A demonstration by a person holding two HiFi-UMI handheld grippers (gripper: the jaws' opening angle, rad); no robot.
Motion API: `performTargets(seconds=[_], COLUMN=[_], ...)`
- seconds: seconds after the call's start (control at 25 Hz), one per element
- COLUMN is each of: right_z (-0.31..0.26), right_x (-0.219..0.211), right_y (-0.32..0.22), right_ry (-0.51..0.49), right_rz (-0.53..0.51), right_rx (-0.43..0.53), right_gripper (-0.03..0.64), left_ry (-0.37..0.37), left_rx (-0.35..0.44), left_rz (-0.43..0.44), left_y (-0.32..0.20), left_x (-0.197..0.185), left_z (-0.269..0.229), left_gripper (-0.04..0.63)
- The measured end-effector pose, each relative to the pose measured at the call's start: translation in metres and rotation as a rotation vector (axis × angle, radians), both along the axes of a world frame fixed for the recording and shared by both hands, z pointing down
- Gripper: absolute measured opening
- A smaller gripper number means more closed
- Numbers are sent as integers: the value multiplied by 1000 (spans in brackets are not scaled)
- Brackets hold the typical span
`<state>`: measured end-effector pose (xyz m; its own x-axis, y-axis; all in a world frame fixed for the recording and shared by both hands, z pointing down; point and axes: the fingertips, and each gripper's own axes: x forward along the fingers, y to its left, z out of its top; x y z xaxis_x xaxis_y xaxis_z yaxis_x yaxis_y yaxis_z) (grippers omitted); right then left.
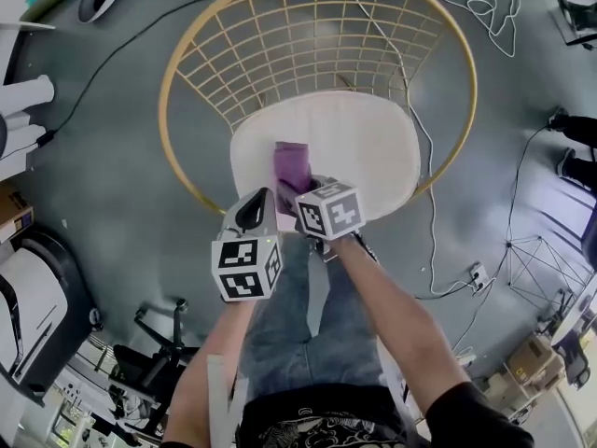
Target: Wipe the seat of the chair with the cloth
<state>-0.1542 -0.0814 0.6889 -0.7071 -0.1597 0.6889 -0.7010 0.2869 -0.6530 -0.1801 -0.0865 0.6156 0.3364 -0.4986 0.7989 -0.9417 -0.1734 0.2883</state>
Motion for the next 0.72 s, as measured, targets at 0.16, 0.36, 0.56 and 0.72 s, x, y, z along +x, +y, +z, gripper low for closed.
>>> performTargets(seconds=[0.16, 0.36, 0.56, 0.72], right_z=[5, 9, 14, 7], right_x=[43, 67, 101, 136], right_y=[-3, -9, -15, -23], right_ry=[26, 68, 107, 126], right_rz=[28, 44, 92, 134], right_rx=[-4, 9, -3, 1], right_gripper=[61, 61, 61, 61], left_ry=[-2, -5, -8, -13], left_rx=[-2, -9, -12, -8], left_rz=[16, 27, 42, 57], left_y=[2, 3, 4, 0], left_x=[34, 43, 58, 79], left_z=[-3, -1, -1, -7], left_gripper=[2, 2, 2, 2])
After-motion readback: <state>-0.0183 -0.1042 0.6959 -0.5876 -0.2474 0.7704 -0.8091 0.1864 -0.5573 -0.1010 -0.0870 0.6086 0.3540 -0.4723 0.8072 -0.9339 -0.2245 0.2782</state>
